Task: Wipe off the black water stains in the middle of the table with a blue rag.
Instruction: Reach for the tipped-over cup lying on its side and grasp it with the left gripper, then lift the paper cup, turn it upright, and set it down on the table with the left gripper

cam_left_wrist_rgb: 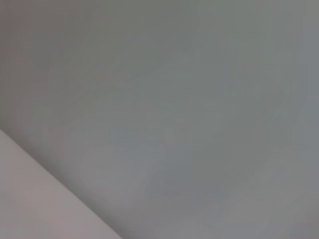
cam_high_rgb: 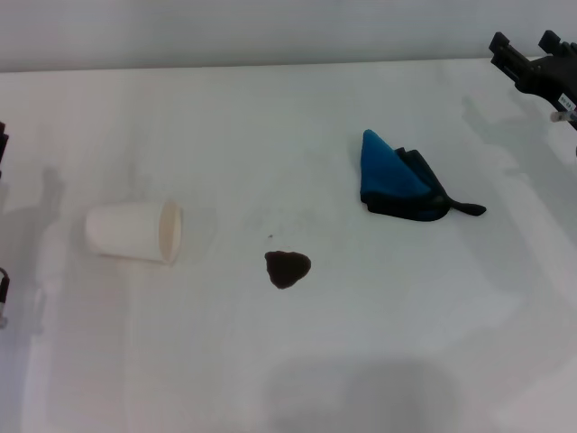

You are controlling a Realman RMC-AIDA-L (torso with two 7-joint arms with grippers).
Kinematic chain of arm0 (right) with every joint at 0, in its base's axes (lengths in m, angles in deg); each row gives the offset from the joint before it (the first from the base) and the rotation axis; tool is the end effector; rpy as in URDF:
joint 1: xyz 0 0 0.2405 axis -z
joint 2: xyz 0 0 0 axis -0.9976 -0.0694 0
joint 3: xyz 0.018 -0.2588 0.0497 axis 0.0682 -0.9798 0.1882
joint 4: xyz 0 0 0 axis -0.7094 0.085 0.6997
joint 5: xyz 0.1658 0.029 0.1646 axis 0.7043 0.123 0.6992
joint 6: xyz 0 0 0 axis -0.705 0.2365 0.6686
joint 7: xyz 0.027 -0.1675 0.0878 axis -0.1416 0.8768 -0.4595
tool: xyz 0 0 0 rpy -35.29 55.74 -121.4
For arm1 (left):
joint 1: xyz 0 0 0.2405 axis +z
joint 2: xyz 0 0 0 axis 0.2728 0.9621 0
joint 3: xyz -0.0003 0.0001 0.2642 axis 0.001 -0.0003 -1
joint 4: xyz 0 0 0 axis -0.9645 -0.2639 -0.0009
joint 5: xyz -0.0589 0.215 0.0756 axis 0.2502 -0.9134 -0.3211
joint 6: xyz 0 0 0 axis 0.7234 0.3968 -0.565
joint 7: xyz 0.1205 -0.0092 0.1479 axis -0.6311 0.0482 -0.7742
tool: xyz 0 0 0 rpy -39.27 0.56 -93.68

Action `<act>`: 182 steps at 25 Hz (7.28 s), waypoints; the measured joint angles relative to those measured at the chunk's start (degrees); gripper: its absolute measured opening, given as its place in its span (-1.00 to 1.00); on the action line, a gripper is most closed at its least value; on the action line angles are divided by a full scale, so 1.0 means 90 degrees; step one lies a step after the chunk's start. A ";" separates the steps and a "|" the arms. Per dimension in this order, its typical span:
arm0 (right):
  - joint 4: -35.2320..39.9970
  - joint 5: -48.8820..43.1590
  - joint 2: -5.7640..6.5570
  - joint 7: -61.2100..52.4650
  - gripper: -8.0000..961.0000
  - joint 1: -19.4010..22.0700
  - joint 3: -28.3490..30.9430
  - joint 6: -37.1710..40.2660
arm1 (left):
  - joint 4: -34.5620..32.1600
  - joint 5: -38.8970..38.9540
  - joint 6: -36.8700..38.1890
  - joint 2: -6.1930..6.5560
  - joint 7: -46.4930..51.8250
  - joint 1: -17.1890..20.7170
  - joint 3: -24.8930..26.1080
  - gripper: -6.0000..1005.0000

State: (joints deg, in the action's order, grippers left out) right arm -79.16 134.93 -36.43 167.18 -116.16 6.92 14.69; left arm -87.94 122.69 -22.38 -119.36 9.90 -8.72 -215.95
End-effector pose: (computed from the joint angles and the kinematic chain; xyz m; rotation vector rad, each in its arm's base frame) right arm 0.3750 0.4341 0.0107 -1.6362 0.8119 0.7575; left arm -0.3519 0.3794 -0.0600 -1.2598 -1.1766 -1.1247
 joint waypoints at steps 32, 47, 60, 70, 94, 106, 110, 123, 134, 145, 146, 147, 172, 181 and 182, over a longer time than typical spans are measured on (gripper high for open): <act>-0.0776 0.0233 -0.0048 -0.0179 0.81 0.0351 0.0144 -0.0861 | 0.4536 -0.5081 0.2329 0.0707 0.4612 -0.2203 -0.0664 0.74; -0.0817 0.0243 -0.0051 -0.0169 0.81 0.0428 0.0401 -0.1222 | 0.6997 -0.5528 0.3994 0.1045 0.6540 -0.2965 -0.0669 0.65; -0.0980 0.0233 -0.0041 -0.0176 0.81 0.0574 0.0402 -0.1495 | 0.7274 -0.7185 0.4202 0.1068 0.6523 -0.3850 -0.0674 0.58; -0.0985 0.0195 -0.0031 -0.0328 0.81 0.0705 0.0370 -0.1692 | 0.6969 -0.9541 0.4337 0.1122 0.6256 -0.4649 -0.0684 0.66; -0.0967 0.0276 -0.0039 -0.0333 0.73 0.0615 0.0502 -0.1626 | 0.7196 -1.3391 0.3017 0.0076 0.3623 -0.6275 -0.0687 0.72; -0.0852 0.0295 -0.0009 -0.0333 0.60 0.0494 0.0504 -0.1563 | 0.6719 -1.3396 0.2574 0.0062 0.3133 -0.6157 -0.0681 0.72; -0.0836 0.0301 -0.0009 -0.0333 0.61 0.0458 0.0565 -0.1517 | 0.6465 -1.3412 0.2547 0.0063 0.2999 -0.6077 -0.0681 0.72; -0.0867 0.0104 -0.0042 0.0199 0.63 0.0392 0.0433 -0.1674 | 0.5734 -1.3484 0.1890 0.0047 0.2979 -0.5701 -0.0671 0.72; -0.0887 0.0006 -0.0029 0.0162 0.80 0.0356 0.0407 -0.1635 | 0.5717 -1.3492 0.1563 0.0046 0.2959 -0.5594 -0.0671 0.72; -0.0893 -0.0003 -0.0028 0.0156 0.80 0.0374 0.0411 -0.1657 | 0.5312 -1.3430 0.1096 0.0046 0.2765 -0.5538 -0.0671 0.72; -0.0895 -0.0003 -0.0028 0.0152 0.80 0.0384 0.0412 -0.1662 | 0.5262 -1.3429 0.1041 0.0046 0.2741 -0.5529 -0.0672 0.72; -0.0896 -0.0003 -0.0028 0.0141 0.80 0.0391 0.0411 -0.1664 | 0.5229 -1.3428 0.0988 0.0045 0.2719 -0.5519 -0.0672 0.72; -0.0887 -0.0002 -0.0008 -0.0251 0.80 0.0448 0.0398 -0.1665 | 0.4756 -1.3431 0.0546 0.0042 0.3020 -0.5148 -0.0661 0.71; -0.0877 -0.0002 -0.0004 -0.0253 0.80 0.0449 0.0223 -0.1645 | 0.4560 -1.3353 0.0265 0.0030 0.3262 -0.5023 -0.0661 0.66; -0.0877 -0.0002 -0.0003 -0.0253 0.80 0.0449 0.0219 -0.1643 | 0.4558 -1.3330 0.0265 0.0029 0.3332 -0.5023 -0.0662 0.60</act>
State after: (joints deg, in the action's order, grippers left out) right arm -87.05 134.91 -36.45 164.90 -112.12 8.90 -0.09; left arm -46.92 2.72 -19.99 -119.10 39.89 -53.92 -221.90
